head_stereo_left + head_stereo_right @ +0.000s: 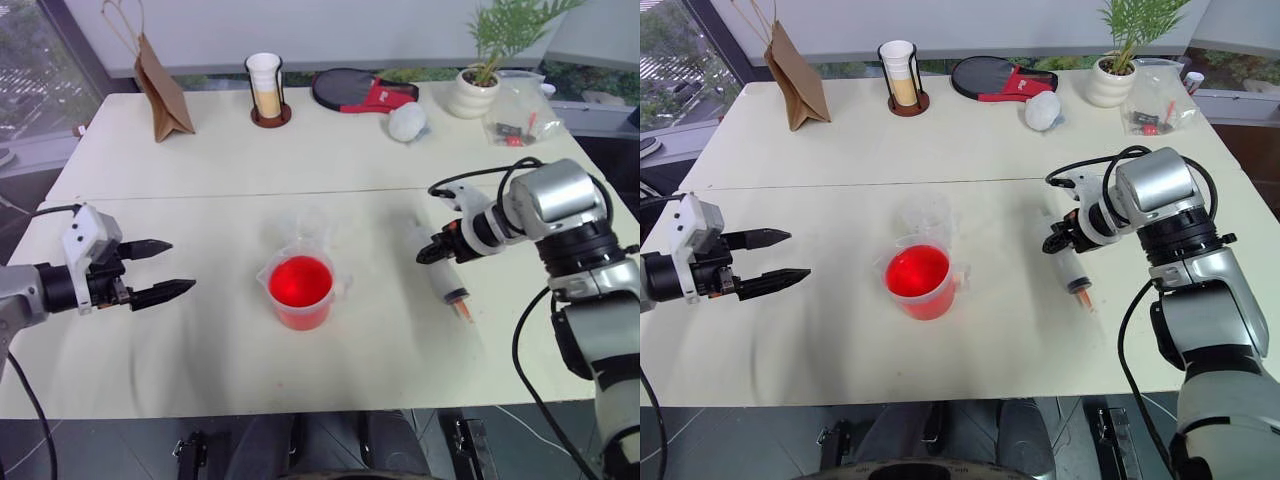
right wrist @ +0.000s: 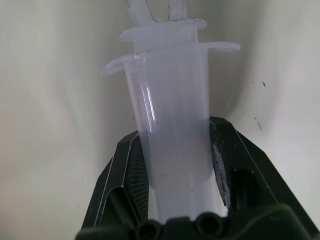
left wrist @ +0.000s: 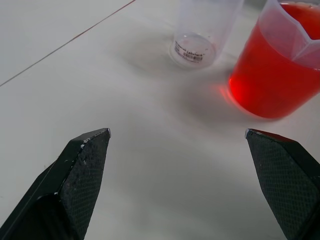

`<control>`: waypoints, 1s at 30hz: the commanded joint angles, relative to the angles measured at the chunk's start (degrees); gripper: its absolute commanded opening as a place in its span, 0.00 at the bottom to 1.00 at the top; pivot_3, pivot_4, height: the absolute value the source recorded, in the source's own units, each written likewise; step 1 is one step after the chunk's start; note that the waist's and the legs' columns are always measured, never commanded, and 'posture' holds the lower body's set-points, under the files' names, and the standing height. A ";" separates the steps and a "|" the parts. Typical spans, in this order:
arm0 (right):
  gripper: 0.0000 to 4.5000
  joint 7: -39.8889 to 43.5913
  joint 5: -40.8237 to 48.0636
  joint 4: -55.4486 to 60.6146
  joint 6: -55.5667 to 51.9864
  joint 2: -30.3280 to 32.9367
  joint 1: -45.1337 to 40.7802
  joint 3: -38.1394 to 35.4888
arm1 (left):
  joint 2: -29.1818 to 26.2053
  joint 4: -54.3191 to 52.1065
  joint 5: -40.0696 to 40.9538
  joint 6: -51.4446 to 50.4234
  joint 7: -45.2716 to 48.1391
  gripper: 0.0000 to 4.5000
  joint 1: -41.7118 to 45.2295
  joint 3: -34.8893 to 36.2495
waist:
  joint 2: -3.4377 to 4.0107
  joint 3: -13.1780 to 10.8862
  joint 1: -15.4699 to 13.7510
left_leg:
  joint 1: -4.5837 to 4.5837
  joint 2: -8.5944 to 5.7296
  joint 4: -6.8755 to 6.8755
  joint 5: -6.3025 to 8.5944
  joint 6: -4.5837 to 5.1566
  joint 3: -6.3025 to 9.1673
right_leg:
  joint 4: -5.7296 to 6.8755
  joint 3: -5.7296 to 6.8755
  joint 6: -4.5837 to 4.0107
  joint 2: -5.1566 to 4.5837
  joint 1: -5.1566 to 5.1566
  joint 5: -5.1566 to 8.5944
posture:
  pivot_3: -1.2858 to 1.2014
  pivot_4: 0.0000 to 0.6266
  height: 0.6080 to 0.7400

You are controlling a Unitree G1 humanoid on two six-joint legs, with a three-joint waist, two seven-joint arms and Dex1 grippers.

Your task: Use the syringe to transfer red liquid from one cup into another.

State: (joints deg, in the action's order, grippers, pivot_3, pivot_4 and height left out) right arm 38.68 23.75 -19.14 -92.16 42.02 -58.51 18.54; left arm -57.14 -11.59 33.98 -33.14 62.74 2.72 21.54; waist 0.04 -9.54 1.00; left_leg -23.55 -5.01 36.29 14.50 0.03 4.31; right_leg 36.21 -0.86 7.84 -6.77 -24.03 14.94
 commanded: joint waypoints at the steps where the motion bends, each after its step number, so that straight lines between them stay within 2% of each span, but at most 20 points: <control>1: 0.31 0.27 2.53 1.62 0.44 -0.27 -1.24 -5.88 | 0.13 1.16 -0.83 1.71 -0.27 1.00 1.51 0.29 | 0.00 0.00 0.01 | 0.00 0.00 0.00 0.00 0.00 0.00 | 0.00 0.00 0.00 0.00 0.01 0.00 | 0.52 0.24 0.99; 2: 0.31 0.75 2.95 1.67 0.97 -0.67 -2.28 -8.13 | 0.08 1.86 -1.04 2.09 -0.17 1.00 1.85 0.26 | 0.02 -0.01 0.05 | 0.00 0.00 0.00 0.00 0.00 0.00 | 0.00 0.00 0.00 0.00 0.01 0.00 | 0.52 0.24 0.99; 5: 0.31 7.88 5.97 4.83 22.55 0.08 -8.58 -19.31 | -0.35 6.70 -1.37 2.82 0.28 1.00 5.65 -0.12 | 0.15 -0.13 0.11 | -0.03 0.00 -0.03 -0.01 0.01 -0.11 | 0.11 0.00 0.00 0.04 -0.14 0.00 | 0.52 0.24 0.99; 7: 0.31 9.28 5.82 7.87 31.03 -0.02 -10.26 -21.61 | -1.11 9.47 -2.78 4.20 1.59 1.00 8.07 -1.81 | 0.20 -0.16 0.06 | -0.08 -0.02 -0.04 -0.02 0.01 -0.22 | 0.21 0.01 0.02 0.06 -0.30 -0.01 | 0.52 0.24 0.99; 12: 0.31 8.94 10.84 12.66 34.76 -5.57 -12.54 -27.59 | -1.94 16.30 -5.30 6.53 4.79 1.00 16.85 -6.38 | -0.40 0.19 0.12 | -0.06 0.02 -0.05 -0.10 -0.14 -0.23 | 0.29 0.10 0.02 0.07 -0.30 -0.01 | 0.52 0.24 0.99; 17: 0.31 5.16 21.02 31.99 34.55 -16.41 0.81 -30.08 | -2.31 21.99 -7.42 7.82 7.99 1.00 25.40 -10.31 | -0.64 0.30 0.04 | -0.06 -0.02 0.10 -0.09 -0.12 -0.23 | 0.44 0.07 0.03 0.00 -0.27 -0.02 | 0.52 0.24 0.99; 21: 0.31 3.36 23.22 39.50 36.99 -21.80 11.92 -27.26 | -2.62 24.03 -6.51 6.04 10.09 1.00 30.58 -10.69 | -0.63 0.28 -0.14 | -0.07 -0.06 0.22 -0.09 -0.12 -0.16 | 0.87 0.07 0.02 -0.01 -0.37 -0.01 | 0.52 0.24 0.99; 26: 0.31 1.14 23.95 42.42 39.06 -24.51 16.66 -24.78 | -3.37 24.48 -5.60 3.87 12.93 1.00 35.69 -10.72 | -0.62 0.27 0.08 | -0.09 -0.06 0.63 0.08 0.18 -0.19 | 0.99 0.05 0.02 0.03 -0.33 -0.01 | 0.52 0.24 0.99; 30: 0.31 1.10 21.36 44.51 43.03 -25.21 21.69 -20.64 | -1.62 22.51 -2.70 0.38 13.44 1.00 40.86 -10.36 | -0.63 0.28 -0.04 | -0.08 -0.02 0.73 0.11 0.23 -0.14 | 1.01 0.07 0.02 0.10 -0.27 -0.01 | 0.52 0.24 0.99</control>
State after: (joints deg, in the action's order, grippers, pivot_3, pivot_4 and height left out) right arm 39.59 45.78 23.20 -51.69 17.24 -37.29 -3.72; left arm -58.45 13.14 29.19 -31.55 75.94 41.47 9.90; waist -0.59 -9.27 0.95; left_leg -23.64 -5.04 37.07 14.62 0.27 4.20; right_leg 37.21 -0.76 7.86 -6.65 -24.29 14.94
